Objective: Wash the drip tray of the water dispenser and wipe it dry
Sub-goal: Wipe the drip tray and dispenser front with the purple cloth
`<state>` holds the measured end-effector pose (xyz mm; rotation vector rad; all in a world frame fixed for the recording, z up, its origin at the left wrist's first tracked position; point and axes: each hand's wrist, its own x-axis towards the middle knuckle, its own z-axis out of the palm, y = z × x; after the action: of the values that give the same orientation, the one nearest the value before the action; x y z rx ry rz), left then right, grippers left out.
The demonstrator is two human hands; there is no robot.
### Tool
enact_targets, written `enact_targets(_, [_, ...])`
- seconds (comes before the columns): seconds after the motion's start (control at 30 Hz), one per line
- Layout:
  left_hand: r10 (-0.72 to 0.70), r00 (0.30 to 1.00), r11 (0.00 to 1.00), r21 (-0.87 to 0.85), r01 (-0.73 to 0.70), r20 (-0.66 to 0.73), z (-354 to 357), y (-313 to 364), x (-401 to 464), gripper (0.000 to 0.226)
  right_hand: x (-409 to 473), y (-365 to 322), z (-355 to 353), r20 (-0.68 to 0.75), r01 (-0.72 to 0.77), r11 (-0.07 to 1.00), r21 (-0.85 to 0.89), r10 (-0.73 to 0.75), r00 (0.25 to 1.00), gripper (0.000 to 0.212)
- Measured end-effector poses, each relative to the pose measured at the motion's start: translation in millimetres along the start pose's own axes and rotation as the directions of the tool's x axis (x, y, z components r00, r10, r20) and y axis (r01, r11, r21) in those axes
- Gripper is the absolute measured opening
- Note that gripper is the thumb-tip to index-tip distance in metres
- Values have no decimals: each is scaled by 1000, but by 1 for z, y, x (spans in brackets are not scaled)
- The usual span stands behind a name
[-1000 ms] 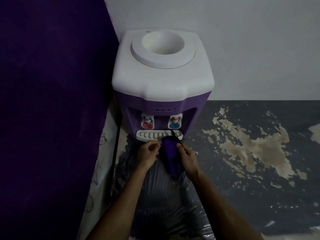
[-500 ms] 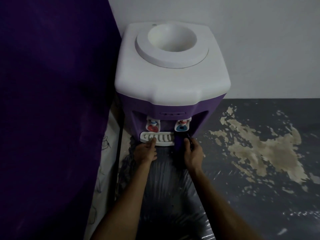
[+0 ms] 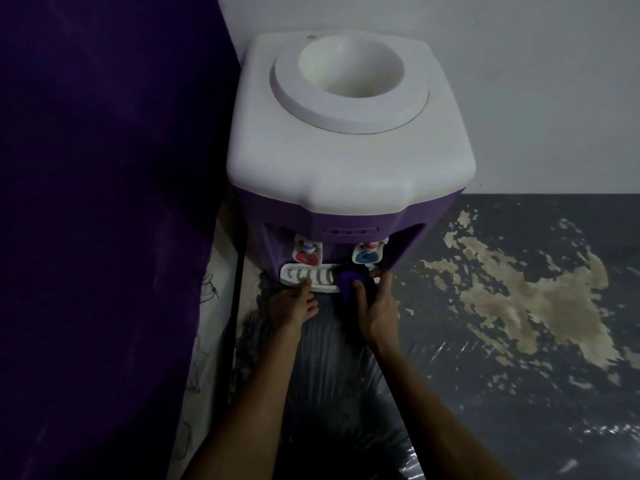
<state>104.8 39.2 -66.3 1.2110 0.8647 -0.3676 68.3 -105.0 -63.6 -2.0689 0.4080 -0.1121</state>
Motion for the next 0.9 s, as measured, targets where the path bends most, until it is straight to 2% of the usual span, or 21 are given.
enact_targets(0.07, [-3,1000,999,-32,3,10,1,-3,2,31,-3,0,1,52,87,989,-122,-81,995,45])
enact_targets(0.13, [-3,1000,998,-58,3,10,1,-4,2,39,-5,0,4,111,124,949,-288,-96,989,56])
enact_targets(0.23, [8,1000,996,-92,-8,1,1,-7,3,40,-8,2,9,120,132,887,-443,-87,989,53])
enact_targets(0.53, [44,999,995,-94,-45,-7,1,-11,6,43,-2,2,18,139,86,878,-471,-23,990,53])
enact_targets(0.77, [73,997,990,-115,-77,-41,3,-13,6,35,-7,19,-2,223,235,785,-573,-126,967,61])
enact_targets(0.9, [74,996,989,-123,-80,-53,3,-13,6,37,-6,23,-13,172,161,790,-591,-72,982,60])
